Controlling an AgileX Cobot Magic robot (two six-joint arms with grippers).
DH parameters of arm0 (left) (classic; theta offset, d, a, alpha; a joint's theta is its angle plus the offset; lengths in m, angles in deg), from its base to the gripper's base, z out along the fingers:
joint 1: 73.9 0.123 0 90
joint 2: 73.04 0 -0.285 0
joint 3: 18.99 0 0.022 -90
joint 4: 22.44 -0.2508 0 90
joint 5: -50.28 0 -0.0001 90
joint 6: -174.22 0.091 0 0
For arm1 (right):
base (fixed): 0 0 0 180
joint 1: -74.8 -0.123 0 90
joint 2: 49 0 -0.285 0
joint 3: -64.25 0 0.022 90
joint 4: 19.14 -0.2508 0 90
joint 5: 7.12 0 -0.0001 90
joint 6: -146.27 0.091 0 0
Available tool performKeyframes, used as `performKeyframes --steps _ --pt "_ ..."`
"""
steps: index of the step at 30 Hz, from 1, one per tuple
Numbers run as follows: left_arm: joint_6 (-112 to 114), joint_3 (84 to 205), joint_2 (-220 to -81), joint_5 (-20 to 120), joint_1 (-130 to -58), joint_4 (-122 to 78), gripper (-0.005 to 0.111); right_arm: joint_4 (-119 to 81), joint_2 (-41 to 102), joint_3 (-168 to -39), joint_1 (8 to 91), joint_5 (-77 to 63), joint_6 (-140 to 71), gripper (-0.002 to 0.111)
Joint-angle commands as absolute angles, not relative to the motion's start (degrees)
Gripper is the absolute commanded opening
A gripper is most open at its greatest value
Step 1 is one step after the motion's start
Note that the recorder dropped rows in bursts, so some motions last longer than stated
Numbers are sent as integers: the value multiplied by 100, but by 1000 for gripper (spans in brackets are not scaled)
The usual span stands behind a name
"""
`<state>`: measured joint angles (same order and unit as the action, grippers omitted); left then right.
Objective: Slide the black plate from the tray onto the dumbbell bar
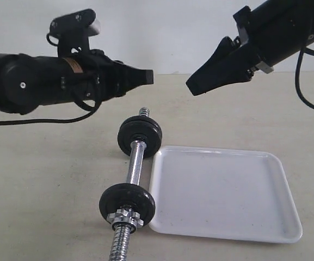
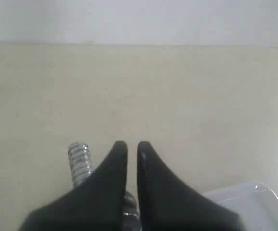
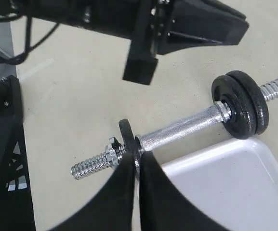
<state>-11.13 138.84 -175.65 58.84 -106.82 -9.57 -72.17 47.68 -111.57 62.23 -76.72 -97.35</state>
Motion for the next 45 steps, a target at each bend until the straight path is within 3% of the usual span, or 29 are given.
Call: performKeyframes --steps 1,6,25,34,45 --pt "357 13884 -16896 5243 -10708 -985 4 -7092 4714 -11184 6217 -7708 -9541 0" --pt "1224 13798 -16043 4002 -10708 -1009 4 -6279 4456 -11184 6217 -7708 -8782 0" --pt "792 12007 -12289 3717 -10708 -1009 4 -5105 1315 -10969 6217 -7674 -7132 0" --pt "221 11286 -10434 3168 -10708 -1383 4 -4783 -968 -9173 6217 -6389 -6389 0" --pt "-3046 10836 -9576 2390 -10708 -4506 4 -4534 -3034 -6841 6228 -4041 -5770 0"
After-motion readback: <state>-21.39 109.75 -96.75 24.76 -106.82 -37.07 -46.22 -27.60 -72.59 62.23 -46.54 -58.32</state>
